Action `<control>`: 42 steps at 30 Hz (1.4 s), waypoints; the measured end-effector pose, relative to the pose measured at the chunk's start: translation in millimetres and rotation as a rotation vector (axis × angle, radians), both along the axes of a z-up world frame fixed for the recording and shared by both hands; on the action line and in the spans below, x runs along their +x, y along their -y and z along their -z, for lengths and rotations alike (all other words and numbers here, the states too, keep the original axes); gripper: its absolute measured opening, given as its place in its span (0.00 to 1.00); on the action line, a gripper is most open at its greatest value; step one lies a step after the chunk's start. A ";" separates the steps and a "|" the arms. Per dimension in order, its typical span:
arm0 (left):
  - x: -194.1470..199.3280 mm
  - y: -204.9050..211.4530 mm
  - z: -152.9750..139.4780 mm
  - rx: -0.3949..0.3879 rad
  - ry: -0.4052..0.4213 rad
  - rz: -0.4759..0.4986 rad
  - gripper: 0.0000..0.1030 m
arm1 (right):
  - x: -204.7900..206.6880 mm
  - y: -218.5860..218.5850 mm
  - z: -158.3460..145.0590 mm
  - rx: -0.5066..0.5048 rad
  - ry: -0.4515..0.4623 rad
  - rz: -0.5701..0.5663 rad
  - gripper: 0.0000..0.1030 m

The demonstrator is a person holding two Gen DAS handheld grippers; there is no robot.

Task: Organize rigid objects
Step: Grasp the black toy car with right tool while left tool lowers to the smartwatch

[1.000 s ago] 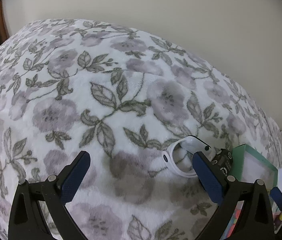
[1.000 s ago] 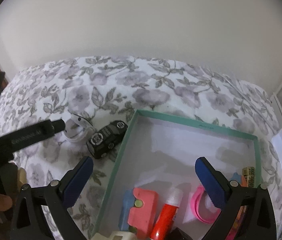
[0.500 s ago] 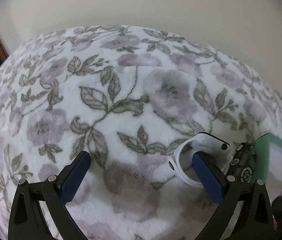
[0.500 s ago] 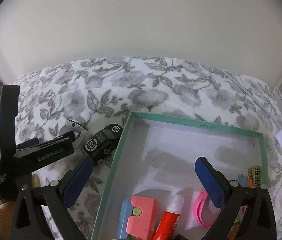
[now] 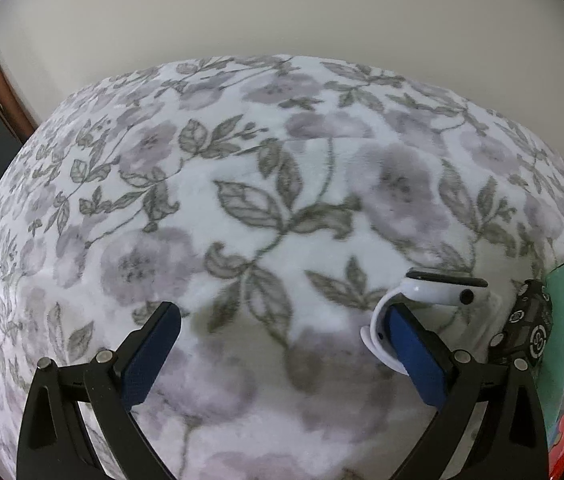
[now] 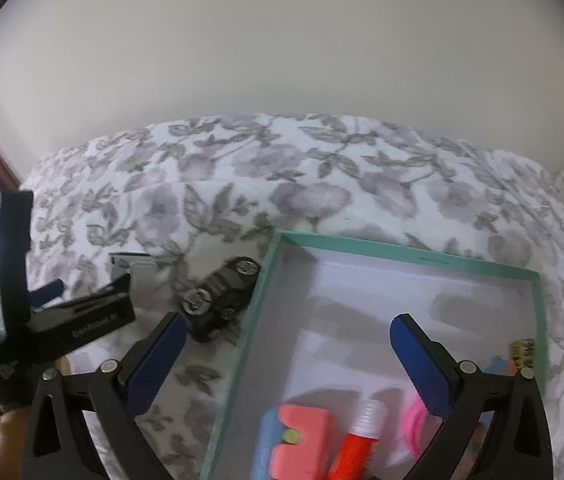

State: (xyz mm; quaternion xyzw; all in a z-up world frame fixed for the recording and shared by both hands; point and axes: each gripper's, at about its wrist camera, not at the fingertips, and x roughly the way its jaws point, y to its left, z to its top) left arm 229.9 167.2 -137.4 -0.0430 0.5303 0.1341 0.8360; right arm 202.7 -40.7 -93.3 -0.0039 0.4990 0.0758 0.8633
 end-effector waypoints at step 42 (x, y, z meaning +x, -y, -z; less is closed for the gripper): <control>-3.3 25.3 -5.6 0.015 0.098 0.154 0.56 | 58.2 -64.5 27.4 -0.094 -0.263 0.033 0.38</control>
